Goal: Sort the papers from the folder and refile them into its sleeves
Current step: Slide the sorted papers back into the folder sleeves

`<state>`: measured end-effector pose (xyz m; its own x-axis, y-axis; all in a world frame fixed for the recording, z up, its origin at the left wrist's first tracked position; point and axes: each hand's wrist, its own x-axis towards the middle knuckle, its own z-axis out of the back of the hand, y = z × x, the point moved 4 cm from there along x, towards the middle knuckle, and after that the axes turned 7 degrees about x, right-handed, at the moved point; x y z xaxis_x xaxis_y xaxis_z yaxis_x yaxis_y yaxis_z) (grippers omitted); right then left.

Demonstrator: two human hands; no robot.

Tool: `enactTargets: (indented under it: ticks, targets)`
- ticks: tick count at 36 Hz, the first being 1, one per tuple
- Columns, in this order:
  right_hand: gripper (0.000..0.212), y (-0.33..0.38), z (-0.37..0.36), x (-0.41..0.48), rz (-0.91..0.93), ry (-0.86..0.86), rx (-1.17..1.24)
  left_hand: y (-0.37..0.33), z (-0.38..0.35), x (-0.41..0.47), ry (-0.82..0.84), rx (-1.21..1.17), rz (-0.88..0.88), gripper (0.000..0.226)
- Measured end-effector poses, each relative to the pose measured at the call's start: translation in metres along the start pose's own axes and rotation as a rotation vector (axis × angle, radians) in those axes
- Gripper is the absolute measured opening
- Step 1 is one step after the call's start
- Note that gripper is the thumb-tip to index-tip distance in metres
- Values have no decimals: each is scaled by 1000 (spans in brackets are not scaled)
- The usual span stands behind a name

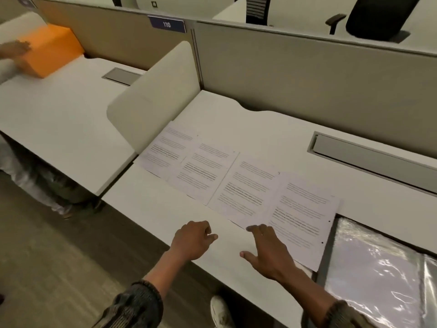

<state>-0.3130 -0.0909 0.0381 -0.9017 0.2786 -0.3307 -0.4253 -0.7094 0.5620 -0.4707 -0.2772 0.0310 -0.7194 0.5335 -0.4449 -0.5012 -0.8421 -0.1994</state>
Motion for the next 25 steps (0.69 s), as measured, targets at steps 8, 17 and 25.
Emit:
enactTargets:
  ticks: [8,17,25]
  targets:
    - [79,48,21,70,71,8,-71,47,44,36,-56,19,45,34]
    - [86,93,38,173,208,5,-194,113,100,76,-120,-29,209,33]
    - [86,149,5,254,247,22,-225,186,132,143,-136,-28,241,31]
